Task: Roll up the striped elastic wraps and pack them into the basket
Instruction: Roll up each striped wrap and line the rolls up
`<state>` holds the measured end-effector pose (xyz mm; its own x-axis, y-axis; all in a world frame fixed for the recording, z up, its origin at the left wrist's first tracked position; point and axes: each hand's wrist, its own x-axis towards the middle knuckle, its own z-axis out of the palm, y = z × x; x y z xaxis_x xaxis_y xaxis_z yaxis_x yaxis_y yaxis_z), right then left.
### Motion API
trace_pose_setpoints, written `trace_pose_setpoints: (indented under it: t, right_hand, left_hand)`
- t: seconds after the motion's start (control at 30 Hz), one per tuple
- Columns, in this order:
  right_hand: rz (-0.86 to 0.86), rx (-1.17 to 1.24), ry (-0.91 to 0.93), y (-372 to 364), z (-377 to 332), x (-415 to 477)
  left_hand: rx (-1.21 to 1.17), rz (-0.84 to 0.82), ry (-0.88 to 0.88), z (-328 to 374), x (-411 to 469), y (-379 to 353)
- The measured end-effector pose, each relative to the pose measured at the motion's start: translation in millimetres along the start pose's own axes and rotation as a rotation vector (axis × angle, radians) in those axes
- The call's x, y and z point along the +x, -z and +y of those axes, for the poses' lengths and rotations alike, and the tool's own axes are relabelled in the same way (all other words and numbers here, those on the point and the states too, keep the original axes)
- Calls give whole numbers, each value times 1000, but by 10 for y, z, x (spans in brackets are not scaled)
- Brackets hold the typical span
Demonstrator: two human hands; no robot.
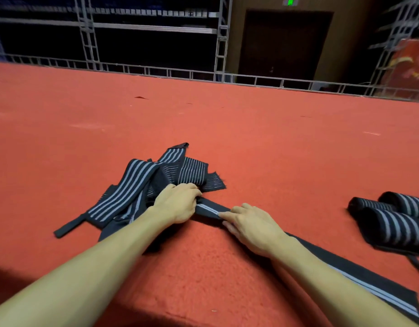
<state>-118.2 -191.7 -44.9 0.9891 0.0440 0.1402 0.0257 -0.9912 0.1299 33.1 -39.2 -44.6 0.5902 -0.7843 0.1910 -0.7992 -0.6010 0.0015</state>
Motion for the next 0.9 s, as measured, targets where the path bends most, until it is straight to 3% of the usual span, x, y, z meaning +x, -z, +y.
trace_pose_setpoints:
  t: [0.23, 0.4, 0.57, 0.63, 0.73, 0.9]
  right_hand:
    - [-153, -64, -11, 426, 210, -405]
    - [-241, -81, -87, 598, 371, -894]
    - [-359, -117, -194, 687, 557, -1305]
    - [-393, -95, -207, 699, 540, -1362]
    - [-370, -41, -158, 633, 405, -1350]
    - [-286, -3, -117, 431, 149, -1131]
  left_hand:
    - [42, -42, -101, 251, -182, 90]
    - [-53, -59, -77, 365, -271, 103]
    - [-51, 65, -111, 511, -394, -59]
    - [-122, 97, -47, 666, -466, -153]
    - [-269, 132, 24, 815, -562, -320]
    - [-495, 156, -14, 739, -585, -373]
